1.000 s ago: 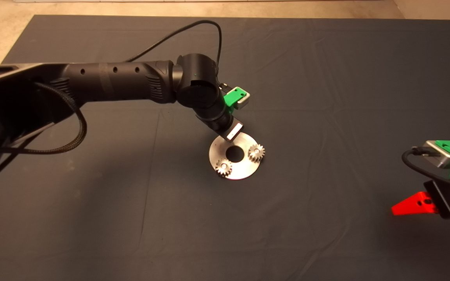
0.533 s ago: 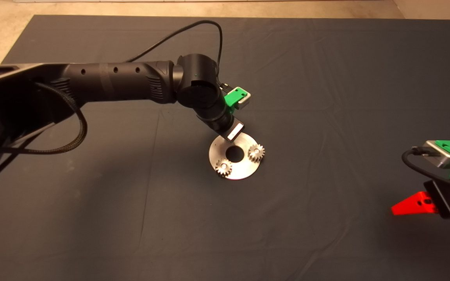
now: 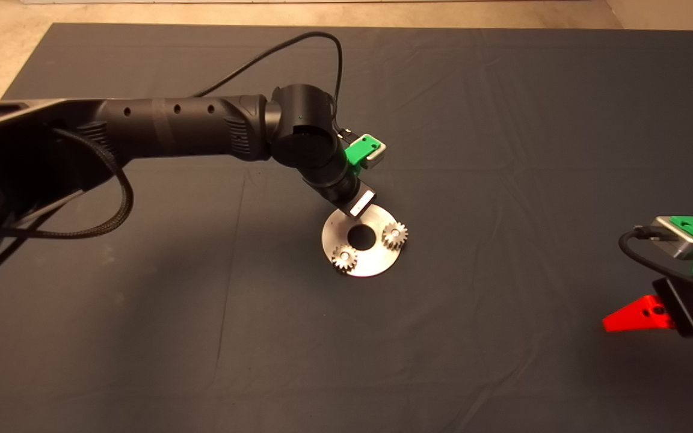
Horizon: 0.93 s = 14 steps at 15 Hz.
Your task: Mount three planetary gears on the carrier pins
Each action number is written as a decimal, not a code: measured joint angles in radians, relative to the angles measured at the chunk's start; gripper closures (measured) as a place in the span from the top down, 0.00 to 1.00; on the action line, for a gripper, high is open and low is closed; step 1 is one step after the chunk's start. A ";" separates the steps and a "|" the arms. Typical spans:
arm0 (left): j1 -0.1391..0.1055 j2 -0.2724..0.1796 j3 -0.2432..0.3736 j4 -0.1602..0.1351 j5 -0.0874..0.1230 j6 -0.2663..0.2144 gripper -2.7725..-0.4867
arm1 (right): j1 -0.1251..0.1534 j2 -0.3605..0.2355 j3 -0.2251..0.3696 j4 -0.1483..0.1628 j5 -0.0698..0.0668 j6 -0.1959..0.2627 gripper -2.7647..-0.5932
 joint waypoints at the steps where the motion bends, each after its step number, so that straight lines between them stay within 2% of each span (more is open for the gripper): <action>1: 0.001 -0.003 0.003 0.000 -0.003 0.000 0.13 | 0.000 0.000 0.000 0.000 0.000 0.000 0.74; 10: 0.002 -0.008 0.013 0.000 -0.001 0.001 0.13 | 0.000 0.000 0.000 0.000 0.001 -0.001 0.74; 14: 0.002 -0.010 0.013 0.000 -0.004 0.003 0.13 | 0.000 0.000 0.000 0.000 0.014 -0.003 0.74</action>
